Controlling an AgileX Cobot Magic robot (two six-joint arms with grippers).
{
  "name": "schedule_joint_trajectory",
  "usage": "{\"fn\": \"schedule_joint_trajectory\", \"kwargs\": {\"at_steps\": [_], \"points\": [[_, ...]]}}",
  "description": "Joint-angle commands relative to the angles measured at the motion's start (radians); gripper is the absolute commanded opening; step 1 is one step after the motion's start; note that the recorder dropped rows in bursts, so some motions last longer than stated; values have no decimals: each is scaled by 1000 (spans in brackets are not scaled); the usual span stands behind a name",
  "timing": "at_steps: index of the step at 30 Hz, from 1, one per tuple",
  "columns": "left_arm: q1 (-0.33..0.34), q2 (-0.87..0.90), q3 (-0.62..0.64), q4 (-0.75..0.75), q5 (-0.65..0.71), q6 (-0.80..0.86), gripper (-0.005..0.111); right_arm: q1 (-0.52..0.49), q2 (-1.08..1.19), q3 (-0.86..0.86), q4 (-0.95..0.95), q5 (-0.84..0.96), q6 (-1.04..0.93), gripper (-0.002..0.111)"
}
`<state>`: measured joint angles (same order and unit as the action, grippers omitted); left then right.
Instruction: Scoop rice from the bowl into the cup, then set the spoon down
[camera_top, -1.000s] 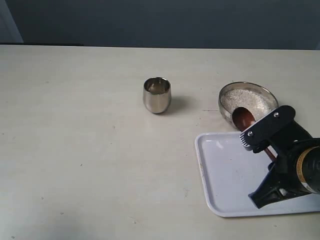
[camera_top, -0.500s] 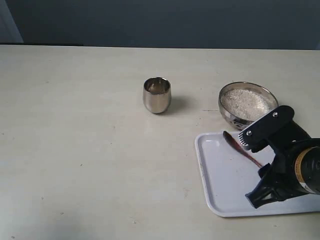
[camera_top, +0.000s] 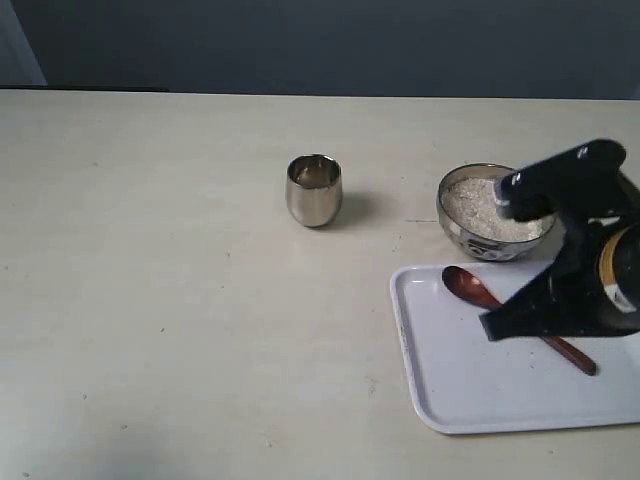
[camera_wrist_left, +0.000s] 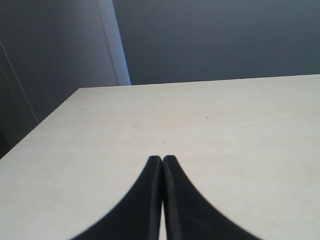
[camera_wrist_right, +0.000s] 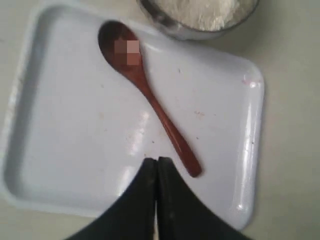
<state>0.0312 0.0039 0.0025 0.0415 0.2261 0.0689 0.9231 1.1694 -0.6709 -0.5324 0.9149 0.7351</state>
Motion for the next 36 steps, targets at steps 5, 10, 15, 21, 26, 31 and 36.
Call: {"fn": "schedule_joint_trajectory", "kwargs": {"at_steps": [5, 10, 15, 21, 26, 31, 36], "points": [[-5, -4, -3, 2, -11, -2, 0, -2, -198, -202, 117, -45, 40, 0], [-5, -4, -3, 2, -11, -2, 0, -2, -294, -230, 102, -82, 154, -1], [-5, -4, -3, 2, -11, -2, 0, -2, -359, -230, 127, -88, 156, -1], [-5, -4, -3, 0, -11, -2, 0, -2, -397, -230, 74, -91, 156, -1], [-5, -4, -3, -2, -11, -2, 0, -2, -397, -230, -19, -80, 152, -1], [-5, -4, -3, -2, -11, -2, 0, -37, -399, -230, -116, -89, 131, -1], [-5, -4, -3, -2, -11, -2, 0, -302, -445, -195, -27, -201, 7, -1]]}}
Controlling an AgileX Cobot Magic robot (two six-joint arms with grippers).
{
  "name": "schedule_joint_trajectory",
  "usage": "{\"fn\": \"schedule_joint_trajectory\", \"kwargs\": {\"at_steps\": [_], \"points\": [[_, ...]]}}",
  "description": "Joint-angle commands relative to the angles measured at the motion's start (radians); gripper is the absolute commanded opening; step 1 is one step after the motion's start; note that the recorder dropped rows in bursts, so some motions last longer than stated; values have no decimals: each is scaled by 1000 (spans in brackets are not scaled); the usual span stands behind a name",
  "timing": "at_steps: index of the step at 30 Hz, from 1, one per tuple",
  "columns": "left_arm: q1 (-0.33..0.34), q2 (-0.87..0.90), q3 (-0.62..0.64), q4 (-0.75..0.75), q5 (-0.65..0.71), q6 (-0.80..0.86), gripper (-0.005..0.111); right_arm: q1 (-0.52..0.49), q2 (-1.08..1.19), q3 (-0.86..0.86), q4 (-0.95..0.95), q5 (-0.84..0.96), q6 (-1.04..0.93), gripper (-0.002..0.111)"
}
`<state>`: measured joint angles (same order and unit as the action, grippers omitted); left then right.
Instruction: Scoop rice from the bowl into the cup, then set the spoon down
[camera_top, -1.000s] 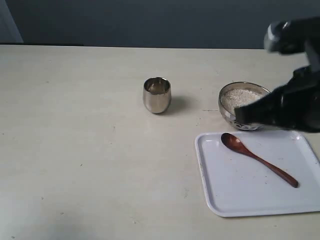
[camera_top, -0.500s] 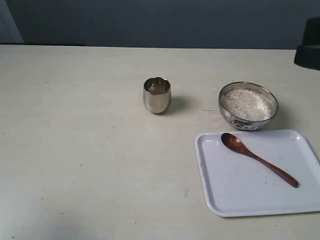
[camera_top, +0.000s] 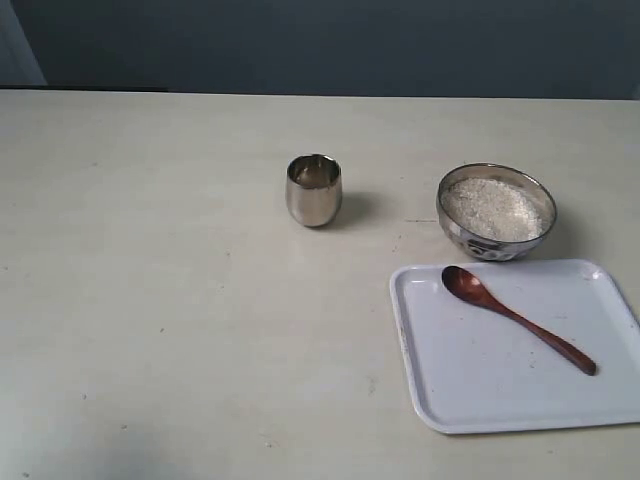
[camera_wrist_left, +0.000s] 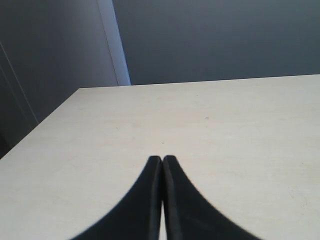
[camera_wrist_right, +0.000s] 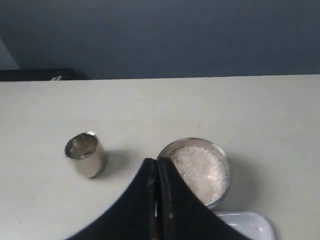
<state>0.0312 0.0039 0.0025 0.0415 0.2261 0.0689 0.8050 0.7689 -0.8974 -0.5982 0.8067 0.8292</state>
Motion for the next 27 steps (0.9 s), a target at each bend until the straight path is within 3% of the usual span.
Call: {"fn": "schedule_joint_trajectory", "kwargs": {"at_steps": [1, 6, 11, 20, 27], "points": [[-5, -4, -3, -2, -11, -2, 0, -256, -66, 55, 63, -147, -118, -1], [-5, -4, -3, -2, -11, -2, 0, -563, -225, 217, 182, -366, -264, -1], [-5, -4, -3, -2, -11, -2, 0, -722, -430, 390, 190, -387, -279, -1], [-5, -4, -3, -2, -11, -2, 0, -820, -700, 675, 201, -432, -279, -1], [-5, -4, -3, 0, -11, -2, 0, -828, -769, 849, 251, -746, -279, -1]]}}
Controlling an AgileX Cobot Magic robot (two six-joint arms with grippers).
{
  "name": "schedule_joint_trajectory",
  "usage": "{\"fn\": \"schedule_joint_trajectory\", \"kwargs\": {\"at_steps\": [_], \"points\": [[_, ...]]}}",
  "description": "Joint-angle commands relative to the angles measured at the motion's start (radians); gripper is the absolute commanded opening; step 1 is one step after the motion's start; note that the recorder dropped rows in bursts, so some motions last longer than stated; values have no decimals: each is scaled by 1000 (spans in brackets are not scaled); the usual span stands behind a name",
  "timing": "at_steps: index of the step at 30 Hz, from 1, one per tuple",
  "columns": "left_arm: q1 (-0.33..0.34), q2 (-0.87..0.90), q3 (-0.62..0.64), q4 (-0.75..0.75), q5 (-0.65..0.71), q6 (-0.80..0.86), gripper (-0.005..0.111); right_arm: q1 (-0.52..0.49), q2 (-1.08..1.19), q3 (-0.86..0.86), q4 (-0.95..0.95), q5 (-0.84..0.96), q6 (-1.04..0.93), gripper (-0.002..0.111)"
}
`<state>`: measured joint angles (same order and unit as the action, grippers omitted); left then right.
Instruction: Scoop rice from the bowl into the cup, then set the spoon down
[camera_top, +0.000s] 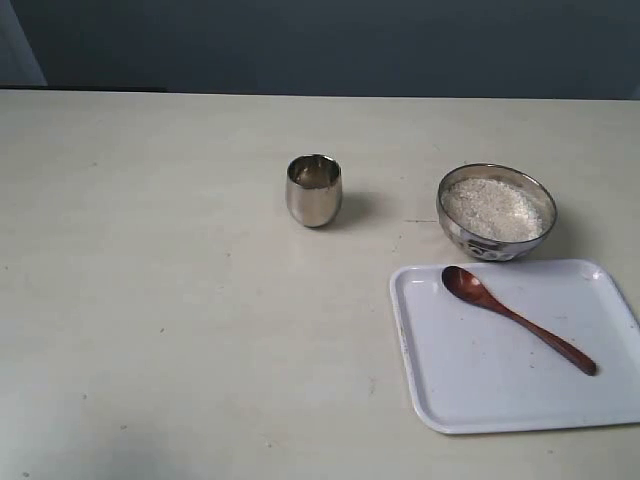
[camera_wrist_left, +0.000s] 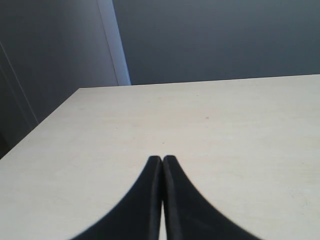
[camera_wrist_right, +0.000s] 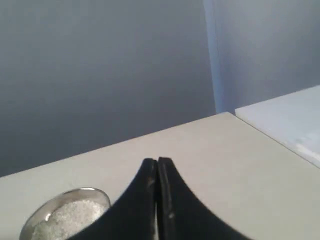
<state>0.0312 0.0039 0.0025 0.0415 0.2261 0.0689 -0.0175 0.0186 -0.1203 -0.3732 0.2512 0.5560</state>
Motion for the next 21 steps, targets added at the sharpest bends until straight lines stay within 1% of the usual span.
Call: {"fn": "schedule_joint_trajectory", "kwargs": {"at_steps": [1, 4, 6, 11, 21], "points": [[-5, -4, -3, 0, -11, -2, 0, -5, -19, 88, 40, -224, -6, -1], [-5, -4, -3, 0, -11, -2, 0, -5, -19, 120, 75, -294, -4, -1], [-5, -4, -3, 0, -11, -2, 0, -5, -19, 120, 123, -251, 1, -1], [-5, -4, -3, 0, -11, -2, 0, -5, -19, 120, 202, -217, 1, -1], [-5, -4, -3, 0, -11, -2, 0, -5, -19, 120, 204, -216, 1, -1]]}}
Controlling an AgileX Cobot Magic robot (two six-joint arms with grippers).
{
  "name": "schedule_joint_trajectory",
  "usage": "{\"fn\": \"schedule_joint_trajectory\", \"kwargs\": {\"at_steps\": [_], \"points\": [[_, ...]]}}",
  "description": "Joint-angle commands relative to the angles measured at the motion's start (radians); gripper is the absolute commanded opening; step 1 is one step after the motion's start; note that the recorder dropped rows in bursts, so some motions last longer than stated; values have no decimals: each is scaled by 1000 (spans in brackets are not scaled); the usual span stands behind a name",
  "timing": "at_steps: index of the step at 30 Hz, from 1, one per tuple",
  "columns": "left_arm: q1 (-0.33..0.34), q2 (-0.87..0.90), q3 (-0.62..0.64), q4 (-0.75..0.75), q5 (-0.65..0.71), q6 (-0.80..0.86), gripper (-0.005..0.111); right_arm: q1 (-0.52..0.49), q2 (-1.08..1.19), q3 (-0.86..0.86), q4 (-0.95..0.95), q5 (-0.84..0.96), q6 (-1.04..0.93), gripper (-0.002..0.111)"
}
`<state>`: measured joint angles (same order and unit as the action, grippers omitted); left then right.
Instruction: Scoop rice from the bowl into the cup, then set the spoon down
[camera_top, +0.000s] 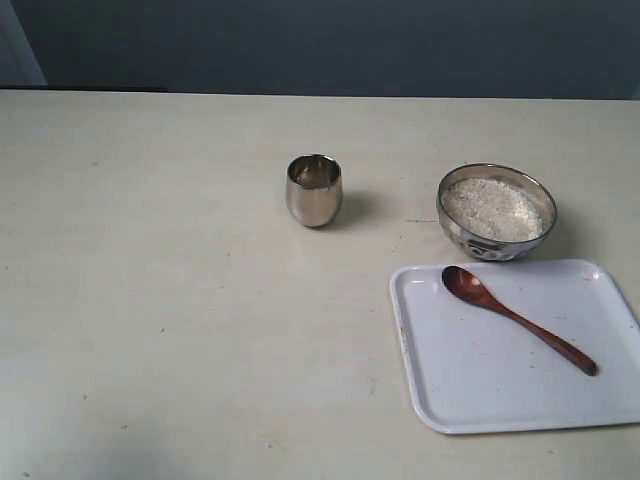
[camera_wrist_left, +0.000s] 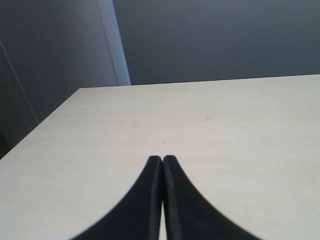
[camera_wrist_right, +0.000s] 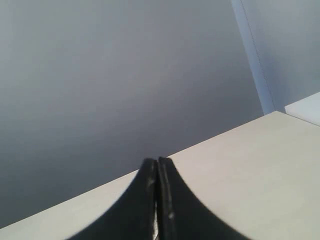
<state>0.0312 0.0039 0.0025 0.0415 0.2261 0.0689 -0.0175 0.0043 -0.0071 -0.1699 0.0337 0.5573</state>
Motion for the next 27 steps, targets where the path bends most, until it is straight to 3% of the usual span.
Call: {"fn": "schedule_joint_trajectory", "kwargs": {"at_steps": [1, 27], "points": [[-5, -4, -3, 0, -11, -2, 0, -5, -4, 7, 0, 1, 0, -1], [-5, -4, -3, 0, -11, -2, 0, -5, -4, 7, 23, 1, 0, -1]]}}
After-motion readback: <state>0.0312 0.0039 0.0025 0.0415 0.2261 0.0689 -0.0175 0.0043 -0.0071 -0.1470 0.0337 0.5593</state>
